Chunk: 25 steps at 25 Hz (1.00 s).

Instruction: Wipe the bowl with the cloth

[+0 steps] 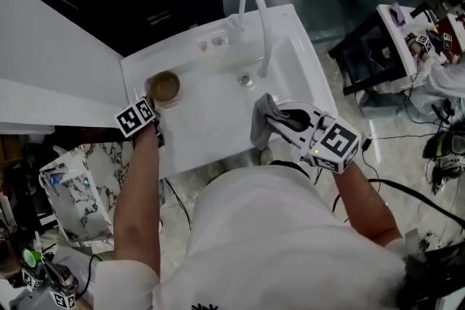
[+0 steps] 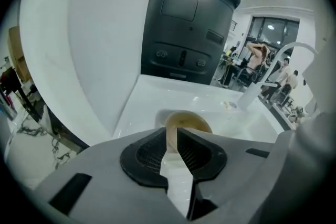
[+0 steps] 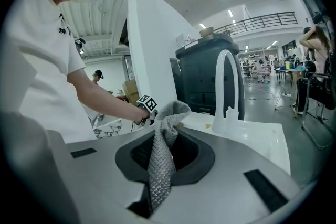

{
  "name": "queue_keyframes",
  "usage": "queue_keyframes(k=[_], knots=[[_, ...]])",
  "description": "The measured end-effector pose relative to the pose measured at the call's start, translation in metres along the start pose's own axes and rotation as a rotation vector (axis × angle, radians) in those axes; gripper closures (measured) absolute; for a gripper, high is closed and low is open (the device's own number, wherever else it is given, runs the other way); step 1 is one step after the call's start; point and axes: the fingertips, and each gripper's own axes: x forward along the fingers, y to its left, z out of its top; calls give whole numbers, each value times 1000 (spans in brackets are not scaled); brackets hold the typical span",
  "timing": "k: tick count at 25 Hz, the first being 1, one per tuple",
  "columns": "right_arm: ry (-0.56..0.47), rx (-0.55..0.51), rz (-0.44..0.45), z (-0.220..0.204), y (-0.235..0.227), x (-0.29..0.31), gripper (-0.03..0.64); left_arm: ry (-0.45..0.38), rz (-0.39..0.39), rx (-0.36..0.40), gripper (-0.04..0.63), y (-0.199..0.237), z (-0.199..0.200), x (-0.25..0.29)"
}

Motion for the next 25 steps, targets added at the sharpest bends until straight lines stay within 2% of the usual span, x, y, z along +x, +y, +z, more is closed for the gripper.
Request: queue_keyframes(k=[5,10,14,19,23,25], knots=[[-6,-54,78,6,1,-6,588,-104,8,22,532,-18,1,-41],[-3,-87,163,1,3,-13,588,-193,-71,-28,562,-56,-19,-86],[10,-101,235,-6,5,-20,588,-246,-224,-27,584,-117,-38,-129],[48,-149,304,-17,17,-31,588,-319,-399,70,586,-210,-60,-191],[52,-173,341,-19,28,-35,588,-315,-579,126,586,-278,-78,-229],[47,-171,343,-19,31,-40,588,-302,-630,179,586,-304,-86,-239]])
